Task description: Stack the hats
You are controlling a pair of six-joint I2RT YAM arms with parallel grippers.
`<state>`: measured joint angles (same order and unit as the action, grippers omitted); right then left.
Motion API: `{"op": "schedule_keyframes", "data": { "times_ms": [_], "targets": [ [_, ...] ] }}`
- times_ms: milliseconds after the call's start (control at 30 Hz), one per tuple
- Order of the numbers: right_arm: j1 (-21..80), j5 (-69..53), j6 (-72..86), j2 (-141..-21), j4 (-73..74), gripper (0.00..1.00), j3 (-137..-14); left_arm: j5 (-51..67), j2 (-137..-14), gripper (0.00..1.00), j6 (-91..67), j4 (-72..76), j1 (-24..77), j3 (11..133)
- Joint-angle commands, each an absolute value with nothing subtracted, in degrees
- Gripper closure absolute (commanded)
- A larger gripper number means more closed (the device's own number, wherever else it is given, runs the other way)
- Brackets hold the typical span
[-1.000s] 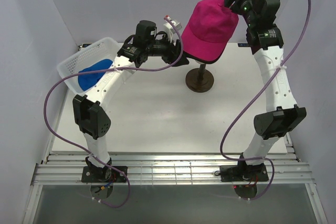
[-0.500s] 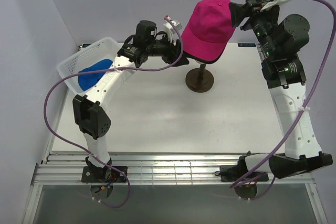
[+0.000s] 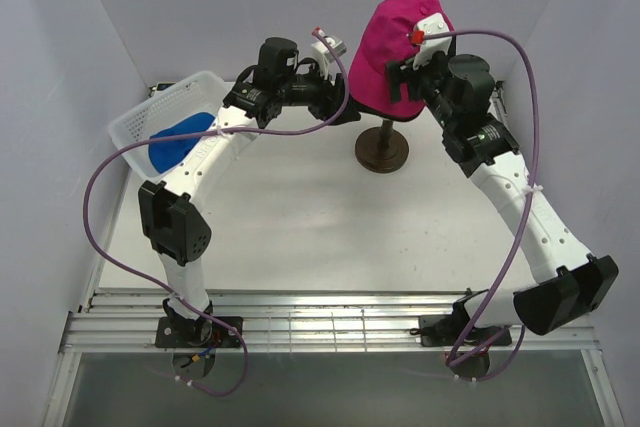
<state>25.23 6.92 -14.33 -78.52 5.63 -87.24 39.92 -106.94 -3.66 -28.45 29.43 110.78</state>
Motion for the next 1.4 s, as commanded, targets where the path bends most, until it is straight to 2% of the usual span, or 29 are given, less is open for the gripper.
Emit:
{"op": "schedule_keyframes", "data": {
  "times_ms": [0,133,367,600,733,900,967,1000,1067,1100,1167,1300,1367],
  "targets": [
    [24.96,12.31,-18.01,-74.28,5.89,0.13,-81.66,39.38,-103.88,0.30,-3.87,-27.16,29.44,114.17],
    [25.05,13.18,-19.07,-73.65,6.24,0.13,-81.12,38.67,-104.24,0.30,-3.43,-27.33,29.36,115.57],
    [26.10,11.07,-17.93,-75.58,8.79,0.11,-91.13,38.58,-103.89,0.30,-3.25,-27.51,29.36,115.31],
    [26.72,11.25,-14.33,-73.04,11.50,0.05,-95.62,38.58,-101.52,0.29,-1.24,-30.05,29.36,114.70],
    [26.81,5.46,-17.12,-68.21,15.11,0.06,-91.60,38.23,-99.23,0.27,1.48,-33.04,29.18,114.70],
    [26.81,-1.47,-24.60,-60.56,16.52,0.07,-80.69,37.44,-96.68,0.27,2.81,-38.22,28.65,114.61],
    [26.81,-1.06,-24.26,-58.11,17.49,0.07,-78.85,34.82,-95.37,0.27,3.51,-39.46,28.22,114.44],
    [26.81,3.12,-21.91,-57.40,17.49,0.07,-76.92,33.85,-94.93,0.27,3.60,-40.16,27.86,114.09],
    [26.72,11.11,-19.00,-56.08,17.84,0.10,-75.15,31.22,-94.13,0.29,4.39,-40.52,27.25,113.64],
    [26.63,13.77,-15.07,-55.99,18.36,0.15,-73.84,30.16,-94.22,0.30,4.74,-40.87,27.33,113.38],
    [25.76,18.43,-10.83,-56.86,20.38,0.19,-73.48,27.87,-94.92,0.36,5.53,-41.39,27.25,113.20],
    [20.67,21.87,-1.25,-56.69,25.05,0.32,-71.20,26.11,-95.01,0.40,6.50,-42.28,27.25,112.07],
    [14.53,18.23,3.59,-54.33,24.61,0.32,-66.64,25.75,-93.96,0.40,6.68,-42.28,27.25,110.57]
  ]
}}
